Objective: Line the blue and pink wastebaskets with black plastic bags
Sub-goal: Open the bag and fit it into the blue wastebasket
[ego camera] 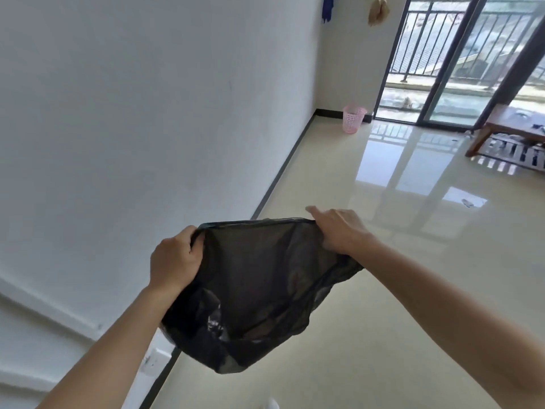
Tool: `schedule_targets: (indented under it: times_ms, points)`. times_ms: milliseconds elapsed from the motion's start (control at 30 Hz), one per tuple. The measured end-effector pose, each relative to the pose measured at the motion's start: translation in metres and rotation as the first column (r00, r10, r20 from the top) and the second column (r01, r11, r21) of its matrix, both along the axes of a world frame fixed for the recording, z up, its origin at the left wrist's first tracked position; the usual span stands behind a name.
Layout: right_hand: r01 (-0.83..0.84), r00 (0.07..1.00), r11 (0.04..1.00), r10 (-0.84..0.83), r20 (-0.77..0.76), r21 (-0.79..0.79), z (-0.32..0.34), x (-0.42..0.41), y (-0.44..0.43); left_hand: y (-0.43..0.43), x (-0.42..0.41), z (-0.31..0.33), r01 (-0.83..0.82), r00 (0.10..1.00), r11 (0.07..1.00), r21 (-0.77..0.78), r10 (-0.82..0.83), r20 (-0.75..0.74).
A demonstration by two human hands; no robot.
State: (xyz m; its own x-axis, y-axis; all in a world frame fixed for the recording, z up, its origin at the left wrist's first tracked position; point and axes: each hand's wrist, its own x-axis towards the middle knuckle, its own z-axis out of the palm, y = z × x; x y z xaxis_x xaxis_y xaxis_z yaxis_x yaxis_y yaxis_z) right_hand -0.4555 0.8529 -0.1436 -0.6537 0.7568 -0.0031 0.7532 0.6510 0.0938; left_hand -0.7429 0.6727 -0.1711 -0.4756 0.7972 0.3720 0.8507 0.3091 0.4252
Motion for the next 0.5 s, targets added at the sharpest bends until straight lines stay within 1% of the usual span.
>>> schedule_targets:
  times_ms: [67, 133, 267, 333, 400, 467, 500]
  points:
    - [0.076, 0.996, 0.997, -0.075, -0.056, 0.012, 0.006, -0.015, 0.046, 0.046, -0.02, 0.008, 0.029, 1.0, 0.999, -0.019, -0.029, -0.002]
    - [0.143, 0.98, 0.99, -0.144, -0.138, -0.014, 0.008, -0.026, 0.086, 0.09, -0.034, 0.011, 0.049, 0.999, 0.998, -0.024, -0.049, 0.015]
    - [0.207, 0.941, 0.973, -0.226, -0.253, -0.103, -0.017, -0.045, 0.157, 0.165, -0.049, -0.002, 0.076, 0.995, 0.997, 0.017, -0.077, 0.058]
    - [0.226, 0.931, 0.962, -0.26, -0.255, -0.155, -0.038, -0.059, 0.194, 0.197, -0.06, -0.02, 0.049, 0.996, 0.999, -0.012, -0.048, 0.081]
    - [0.243, 0.935, 0.947, -0.286, -0.21, -0.209, -0.062, -0.075, 0.23, 0.225, -0.069, -0.045, 0.024, 0.99, 0.996, -0.088, -0.011, 0.14]
    - [0.233, 0.944, 0.93, -0.287, -0.165, -0.285, -0.086, -0.089, 0.26, 0.245, -0.074, -0.07, 0.014, 0.962, 0.989, -0.146, 0.027, 0.273]
    - [0.209, 0.95, 0.921, -0.272, -0.156, -0.329, -0.1, -0.098, 0.277, 0.255, -0.077, -0.084, -0.004, 0.933, 0.987, -0.163, 0.063, 0.355]
